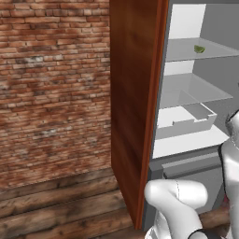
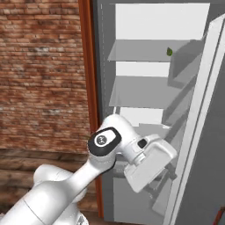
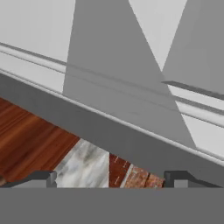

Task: There is a bowl on the dining counter. Grab a lemon wedge from the fridge and place it in the bowl. Then get the liquor bottle and glass cup from the cabinet and place them next to the bowl.

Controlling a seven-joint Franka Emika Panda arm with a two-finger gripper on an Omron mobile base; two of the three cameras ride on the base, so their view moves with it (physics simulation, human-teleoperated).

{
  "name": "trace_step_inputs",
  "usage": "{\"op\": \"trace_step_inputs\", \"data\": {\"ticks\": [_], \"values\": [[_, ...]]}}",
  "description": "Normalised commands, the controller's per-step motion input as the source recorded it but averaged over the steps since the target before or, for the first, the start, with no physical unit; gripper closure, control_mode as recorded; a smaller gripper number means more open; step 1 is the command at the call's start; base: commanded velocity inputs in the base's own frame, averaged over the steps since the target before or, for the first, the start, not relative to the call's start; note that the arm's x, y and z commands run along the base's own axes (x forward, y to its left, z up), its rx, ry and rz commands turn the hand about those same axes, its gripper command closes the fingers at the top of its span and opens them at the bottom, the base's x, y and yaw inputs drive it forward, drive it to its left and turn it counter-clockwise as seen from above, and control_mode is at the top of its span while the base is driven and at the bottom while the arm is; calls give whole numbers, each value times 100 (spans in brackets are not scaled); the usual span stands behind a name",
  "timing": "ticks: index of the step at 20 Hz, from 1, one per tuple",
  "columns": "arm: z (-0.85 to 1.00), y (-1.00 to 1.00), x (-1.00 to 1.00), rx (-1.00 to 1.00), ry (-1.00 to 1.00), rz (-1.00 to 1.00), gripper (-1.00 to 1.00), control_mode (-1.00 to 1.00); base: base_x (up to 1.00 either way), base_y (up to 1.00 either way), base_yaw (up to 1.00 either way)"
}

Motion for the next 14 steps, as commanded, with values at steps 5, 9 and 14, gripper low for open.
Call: {"op": "trace_step_inputs", "data": {"ticks": [5, 9, 14], "values": [[0, -100, 9, 6, 0, 0, -100, -100, 0, 0, 0], [-4, 26, 0, 7, -9, 4, -100, -100, 0, 0, 0], [-9, 100, 0, 13, -1, 29, -100, -100, 0, 0, 0]]}}
